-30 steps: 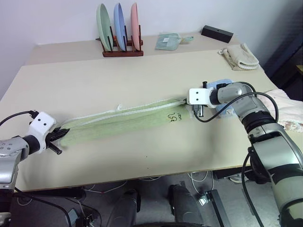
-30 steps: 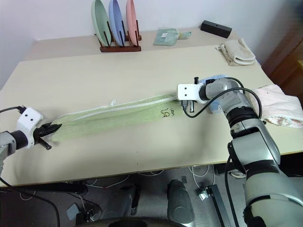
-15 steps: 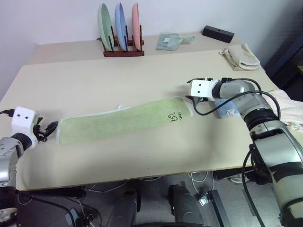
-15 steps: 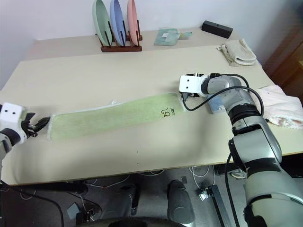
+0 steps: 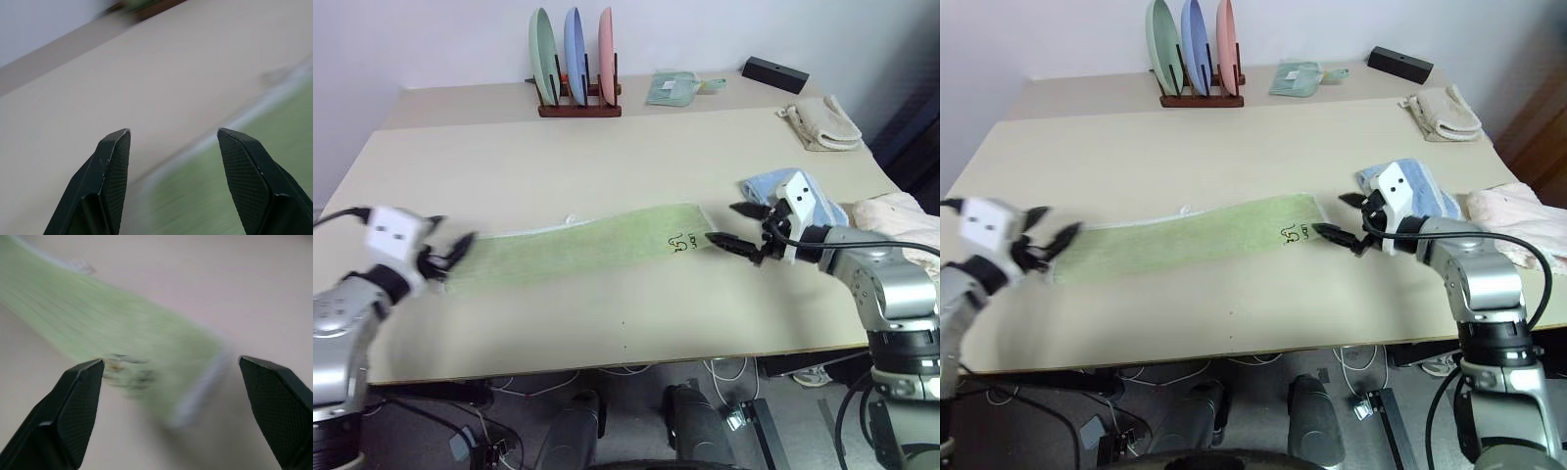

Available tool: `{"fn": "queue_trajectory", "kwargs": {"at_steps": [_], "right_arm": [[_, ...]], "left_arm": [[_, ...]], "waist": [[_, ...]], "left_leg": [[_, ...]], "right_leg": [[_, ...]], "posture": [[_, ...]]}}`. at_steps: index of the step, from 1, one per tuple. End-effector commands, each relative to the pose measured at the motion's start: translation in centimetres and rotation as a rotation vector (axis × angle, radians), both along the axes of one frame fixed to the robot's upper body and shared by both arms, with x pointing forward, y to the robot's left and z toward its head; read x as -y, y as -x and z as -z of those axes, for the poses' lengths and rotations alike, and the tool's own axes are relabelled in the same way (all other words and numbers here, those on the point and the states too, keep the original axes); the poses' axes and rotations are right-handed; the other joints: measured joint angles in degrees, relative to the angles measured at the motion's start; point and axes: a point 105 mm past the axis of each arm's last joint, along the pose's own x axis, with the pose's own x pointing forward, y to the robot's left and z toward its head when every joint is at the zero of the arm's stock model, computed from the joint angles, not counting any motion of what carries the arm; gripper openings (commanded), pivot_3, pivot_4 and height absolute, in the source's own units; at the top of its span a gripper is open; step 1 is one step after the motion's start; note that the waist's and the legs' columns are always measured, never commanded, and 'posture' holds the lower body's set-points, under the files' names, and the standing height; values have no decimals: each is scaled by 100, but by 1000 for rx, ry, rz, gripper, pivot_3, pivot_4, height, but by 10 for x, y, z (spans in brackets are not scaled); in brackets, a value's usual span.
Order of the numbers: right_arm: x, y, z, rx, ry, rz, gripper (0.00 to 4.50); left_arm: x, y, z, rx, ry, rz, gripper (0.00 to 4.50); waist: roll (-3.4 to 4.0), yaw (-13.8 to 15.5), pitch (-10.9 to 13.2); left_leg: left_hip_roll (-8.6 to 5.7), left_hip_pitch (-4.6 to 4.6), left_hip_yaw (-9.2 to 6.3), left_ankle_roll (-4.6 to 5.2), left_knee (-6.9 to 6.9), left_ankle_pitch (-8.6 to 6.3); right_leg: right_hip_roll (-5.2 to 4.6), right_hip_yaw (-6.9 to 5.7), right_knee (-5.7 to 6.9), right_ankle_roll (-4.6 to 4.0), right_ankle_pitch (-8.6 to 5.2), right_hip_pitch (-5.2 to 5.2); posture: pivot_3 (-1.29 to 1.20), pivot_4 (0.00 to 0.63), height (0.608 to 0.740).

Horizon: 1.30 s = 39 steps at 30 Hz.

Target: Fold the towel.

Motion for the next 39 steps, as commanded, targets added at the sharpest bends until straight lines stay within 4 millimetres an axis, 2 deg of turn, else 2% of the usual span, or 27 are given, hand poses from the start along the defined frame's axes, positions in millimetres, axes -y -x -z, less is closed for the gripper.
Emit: {"fn": "queue_trajectory", "kwargs": {"at_steps": [1,4,8,12,18,19,21,25,28,31,34,39], "right_arm": [[-10,16,3,-138,-140,87,4479],[-17,25,20,-263,-239,165,4479],[-17,21,37,-378,-328,302,4479],[-16,8,47,-459,-416,426,4479],[-19,-22,47,-503,-553,520,4479],[-19,-26,50,-513,-559,540,4091],[-18,-32,55,-522,-561,572,3689],[-15,-42,55,-508,-604,629,1654],[-9,-44,47,-466,-618,645,167],[-2,-44,40,-432,-602,655,68],[23,-33,9,-266,-441,628,68],[46,-16,-18,-139,-234,568,68]], "left_arm": [[53,9,-7,38,-7,201,2883],[99,21,-3,19,41,381,2883],[129,33,4,-7,44,502,2883],[139,37,7,-14,56,526,2883],[131,33,11,-17,50,479,2883],[130,33,11,-17,50,473,2883],[129,33,12,-17,44,462,2883],[128,37,15,-21,46,449,2883],[128,38,16,-26,53,440,2883],[128,39,18,-28,52,436,2883],[126,36,18,-24,53,428,2883],[130,30,19,-23,58,446,2883]], "waist": [[-2,10,-1],[-1,23,-2],[3,12,-4],[4,-3,-5],[10,-16,-9],[10,-19,-9],[9,-21,-11],[11,-30,-13],[12,-28,-15],[13,8,-17],[25,35,-11],[30,-11,-14]], "left_leg": [[0,1,1,0,-1,0],[-2,0,1,0,-3,0],[-4,0,5,1,-1,0],[-3,2,5,1,-3,0],[-4,4,6,1,-4,1],[-4,4,6,1,-4,1],[-3,4,6,1,-3,1],[-3,7,7,1,-4,1],[-2,8,7,2,-6,0],[-4,8,5,2,-3,0],[-5,5,6,2,-3,0],[-8,1,8,7,-5,-2]], "right_leg": [[4,0,0,-2,1,0],[9,0,-1,-2,1,0],[8,1,-1,-2,2,-1],[13,0,0,-2,2,-1],[14,0,-1,-2,2,-1],[14,0,-1,-2,2,-1],[14,0,0,-2,2,-1],[14,0,-1,-2,2,2],[14,0,0,-2,2,2],[13,-1,-2,-1,2,6],[12,0,-5,-1,2,6],[9,-3,-8,1,0,4]], "posture": [[0,150,740],[0,150,740],[0,150,740],[0,150,740],[0,150,740],[0,150,740],[0,150,740],[0,150,740],[0,150,740],[0,150,740],[0,150,740],[0,150,740]]}}
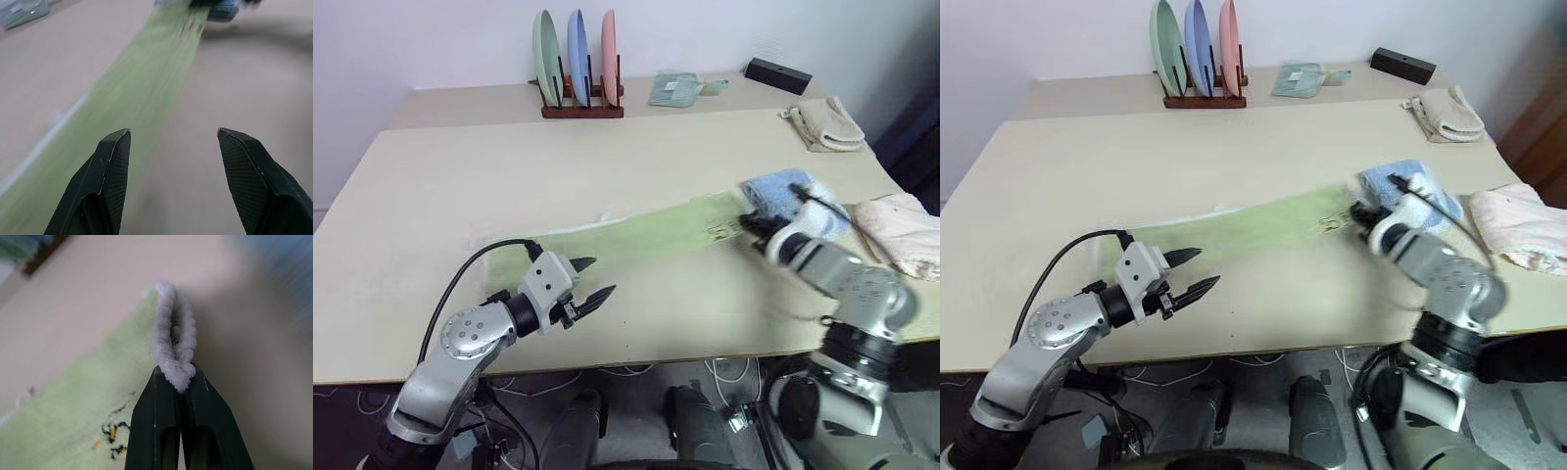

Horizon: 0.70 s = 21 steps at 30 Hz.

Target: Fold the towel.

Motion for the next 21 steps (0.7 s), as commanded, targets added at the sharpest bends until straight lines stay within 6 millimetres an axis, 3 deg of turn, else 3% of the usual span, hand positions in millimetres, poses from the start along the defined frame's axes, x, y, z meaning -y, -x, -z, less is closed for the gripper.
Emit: {"fn": "queue_trajectory", "kwargs": {"at_steps": [1,4,6,8,13,21], "right_arm": [[-3,12,-26,90,146,-112,68],[-7,15,-36,125,275,-170,68],[-20,17,-40,160,394,-254,68],[-45,23,-40,213,549,-406,68],[-93,34,-22,276,743,-674,68],[-140,22,11,285,783,-772,68]], "left_arm": [[6,-3,-7,46,10,31,2883],[9,-5,-7,47,14,41,2883],[10,-7,-7,50,15,47,2883],[11,-9,-8,55,15,49,2883],[11,-9,-9,60,16,41,2883],[12,-3,-10,61,20,20,2883]], "waist": [[0,-29,-1],[1,-68,-1],[1,-60,-1],[1,-28,-1],[-7,-2,-2],[-9,8,-1]], "left_leg": [[5,1,4,3,0,-2],[25,5,43,8,-3,-4],[27,2,53,9,-1,-5],[27,-1,53,9,2,-5],[28,-3,54,10,5,-6],[28,-4,53,9,5,-5]], "right_leg": [[3,0,1,0,0,0],[8,1,1,0,-1,0],[6,2,1,1,-1,0],[6,1,-1,2,-2,0],[3,-2,-4,6,-4,1],[3,-1,-5,5,-3,1]], "posture": [[0,150,740],[0,150,740],[0,150,740],[0,150,740],[0,150,740],[0,150,740]]}}
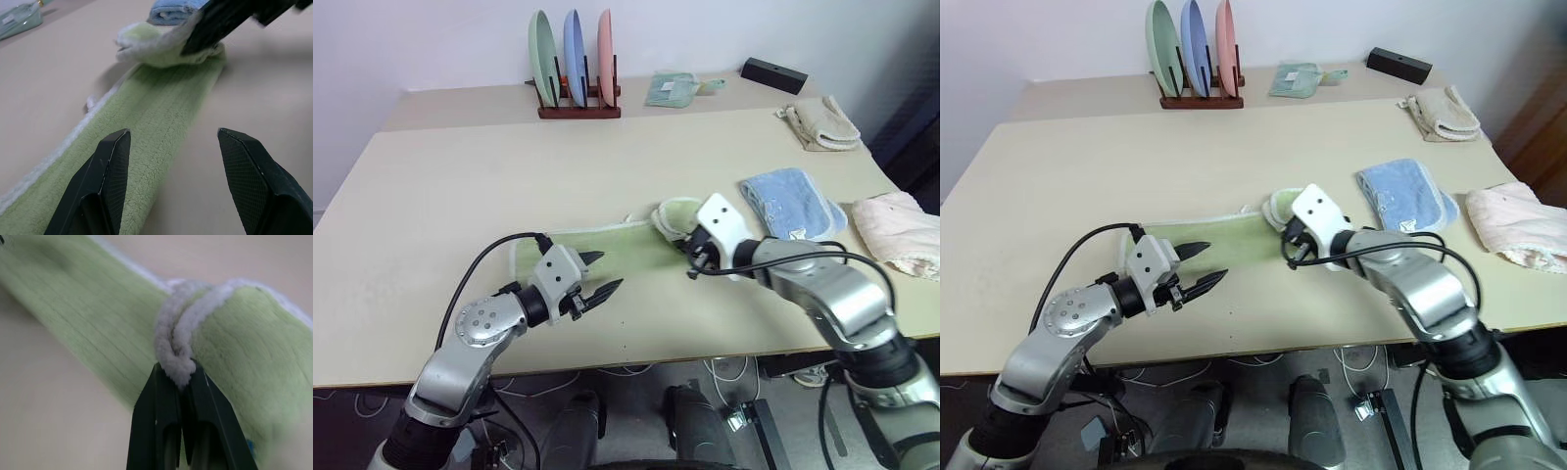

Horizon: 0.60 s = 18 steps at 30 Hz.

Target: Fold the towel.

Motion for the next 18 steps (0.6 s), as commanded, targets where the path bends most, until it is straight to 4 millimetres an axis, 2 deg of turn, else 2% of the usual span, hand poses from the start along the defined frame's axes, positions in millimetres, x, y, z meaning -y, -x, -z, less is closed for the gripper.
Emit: {"fn": "queue_trajectory", "kwargs": {"at_steps": [1,8,9,11,13,16,18], "right_arm": [[-16,-3,-2,52,10,-39,68],[-25,0,4,27,-4,-81,68],[-25,0,4,21,-11,-83,611],[-25,3,3,21,-17,-97,1287],[-23,5,-1,33,-23,-113,2376],[-16,21,-21,85,-67,-222,3791],[-6,22,-35,108,-107,-227,3791]], "left_arm": [[2,6,-12,50,10,-1,2883],[0,7,-11,43,1,-16,2883],[0,7,-11,43,-1,-15,2883],[0,7,-10,44,-7,-13,2883],[-1,6,-10,43,-8,-14,2883],[-2,6,-9,40,-12,-15,2883],[-3,6,-9,38,-16,-16,2883]], "waist": [[0,2,0],[-1,14,0],[-1,8,0],[-1,3,0],[-1,7,0],[-2,38,1],[-4,24,2]], "left_leg": [[0,0,-1,0,-1,0],[-3,-4,-3,0,1,0],[-3,-3,-3,0,0,0],[-3,-3,-3,0,-1,0],[-3,-3,-3,0,-1,0],[-4,-6,-3,0,1,0],[-5,-7,-2,0,2,0]], "right_leg": [[0,0,0,0,0,0],[-1,0,-6,0,0,0],[-1,-1,-6,0,0,-1],[-1,-1,-6,0,0,-1],[-1,-1,-6,0,0,-1],[-2,-1,-7,0,0,0],[-3,0,-13,1,0,1]], "posture": [[0,150,740],[0,150,740],[0,150,740],[0,150,740],[0,150,740],[0,150,740],[0,150,740]]}}
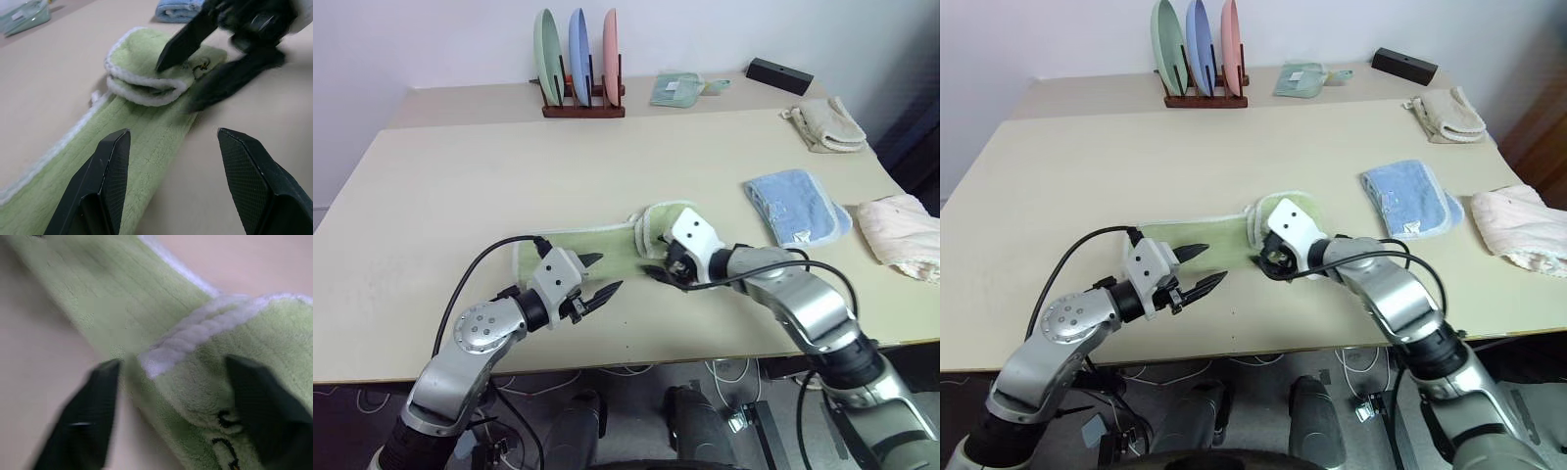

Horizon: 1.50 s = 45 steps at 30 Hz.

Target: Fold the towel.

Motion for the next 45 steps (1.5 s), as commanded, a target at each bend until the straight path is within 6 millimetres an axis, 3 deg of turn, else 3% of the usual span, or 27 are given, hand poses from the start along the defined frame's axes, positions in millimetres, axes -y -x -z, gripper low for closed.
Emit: {"fn": "queue_trajectory", "kwargs": {"at_steps": [1,2,5,8,11,14,18,20,23,28,30,31,33,35,38,45], "right_arm": [[11,4,-43,110,-108,-39,3791],[15,1,-50,108,-153,-23,3791],[36,-26,-65,95,-278,133,2895],[39,-40,-59,101,-278,178,1413],[28,-54,-43,99,-271,185,51],[10,-58,-14,74,-215,145,51],[0,-50,37,2,-100,101,51],[-2,-48,51,-17,-76,100,51],[-2,-50,45,14,-76,95,51],[10,-54,1,131,-137,77,51],[13,-50,-25,197,-166,30,565],[13,-47,-40,237,-175,-2,828],[11,-40,-58,286,-165,-65,1787],[8,-34,-63,301,-143,-112,2797],[-3,-21,-61,320,-95,-221,4224],[-18,-14,-53,323,-102,-292,4224]], "left_arm": [[-2,2,-9,39,-2,4,2883],[-3,1,-8,39,-3,0,2883],[-7,-1,-8,37,-2,-20,2883],[-8,-1,-8,33,7,-30,2883],[-8,-1,-6,27,13,-35,2883],[-8,1,-4,18,18,-43,2883],[-15,1,-2,6,25,-87,2883],[-18,2,1,-2,27,-113,2883],[-22,4,2,-11,33,-141,2883],[-37,16,9,-90,98,-244,2883],[-44,24,16,-169,158,-307,2883],[-47,30,21,-224,209,-346,3127],[-52,39,28,-325,328,-422,3754],[-52,45,31,-398,432,-465,4500],[-56,51,39,-518,626,-598,4500],[-80,31,49,-622,896,-860,4500]], "waist": [[0,-12,0],[-1,-23,0],[0,-56,0],[-1,-31,0],[-1,-30,-1],[-1,-50,0],[-3,-37,-2],[-3,-39,-2],[-7,-43,-6],[-6,-43,-5],[-7,-30,-4],[-6,-32,-3],[-7,-45,-3],[-9,-32,-4],[-11,-27,-5],[-11,-7,-6]], "left_leg": [[0,0,1,0,0,0],[1,1,0,0,0,0],[5,6,1,0,-3,0],[5,7,2,0,-3,0],[4,6,2,0,-6,0],[4,7,3,0,-6,0],[3,6,2,0,-7,0],[3,6,2,0,-5,0],[3,10,2,0,-4,0],[4,11,2,-1,-7,0],[4,8,1,-1,-3,0],[4,8,1,-1,-3,0],[4,6,2,1,-4,-1],[7,7,0,2,-5,-2],[9,8,-2,1,-2,-2],[5,9,-1,0,3,-2]], "right_leg": [[0,0,-1,0,0,1],[0,0,-1,0,1,1],[4,0,3,-1,1,2],[5,0,4,-2,2,1],[4,0,1,-2,2,1],[4,0,2,-2,2,1],[4,0,4,-2,2,-2],[3,1,2,-2,2,-1],[4,2,6,-2,2,1],[4,2,6,-2,2,1],[3,2,6,-2,2,1],[2,2,4,-2,2,1],[0,2,1,-2,2,1],[1,0,1,-1,1,1],[2,-3,0,-2,0,6],[-2,-2,0,-4,0,9]], "posture": [[0,150,740],[0,150,740],[0,150,740],[0,150,740],[0,150,740],[0,150,740],[0,150,740],[0,150,740],[0,150,740],[0,150,740],[0,150,740],[0,150,740],[0,150,740],[0,150,740],[0,150,740],[0,150,740]]}}
